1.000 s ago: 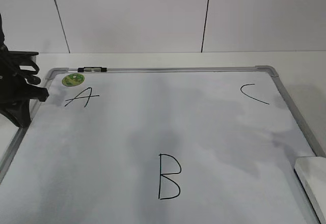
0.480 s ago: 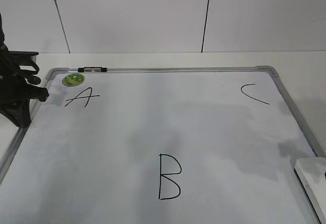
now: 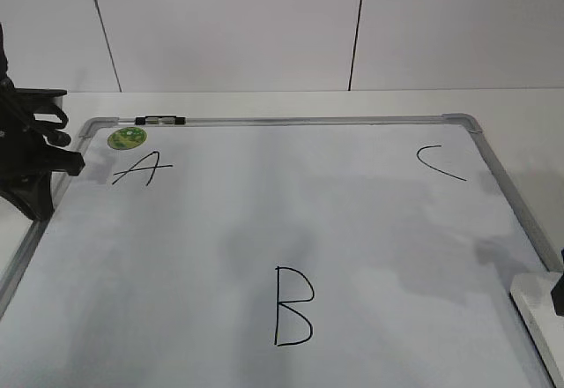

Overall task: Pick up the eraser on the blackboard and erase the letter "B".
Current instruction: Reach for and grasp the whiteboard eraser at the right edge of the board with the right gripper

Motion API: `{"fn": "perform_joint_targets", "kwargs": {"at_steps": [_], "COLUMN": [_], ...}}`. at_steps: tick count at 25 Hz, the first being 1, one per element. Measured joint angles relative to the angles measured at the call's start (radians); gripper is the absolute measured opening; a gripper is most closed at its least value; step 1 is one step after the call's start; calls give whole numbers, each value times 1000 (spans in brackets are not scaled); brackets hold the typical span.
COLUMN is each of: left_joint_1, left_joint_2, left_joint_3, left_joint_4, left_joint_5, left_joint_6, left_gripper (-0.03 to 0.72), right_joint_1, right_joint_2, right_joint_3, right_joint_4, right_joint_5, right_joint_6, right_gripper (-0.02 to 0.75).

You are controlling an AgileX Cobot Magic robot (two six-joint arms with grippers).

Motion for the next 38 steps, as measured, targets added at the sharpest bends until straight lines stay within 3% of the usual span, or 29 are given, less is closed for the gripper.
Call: {"fn": "perform_joint_targets", "kwargs": {"at_steps": [9,30,38], "left_joint_1": [0,0,0], "left_joint_2": [0,0,0], "left_joint_3": [0,-2,-2], "left_joint_4": [0,-2,-2], "left_joint_5": [0,0,0], "left_joint_6": [0,0,0], "left_gripper": [25,25,25], "right_joint_1": [0,0,0], "right_joint_2": [82,241,240], "right_joint_3": [0,-2,-2], "right_joint_4": [9,-9,-5], "right_joint_5": [-7,-49,-49], "right_joint_6": [0,0,0], "right_gripper": [659,657,593]}}
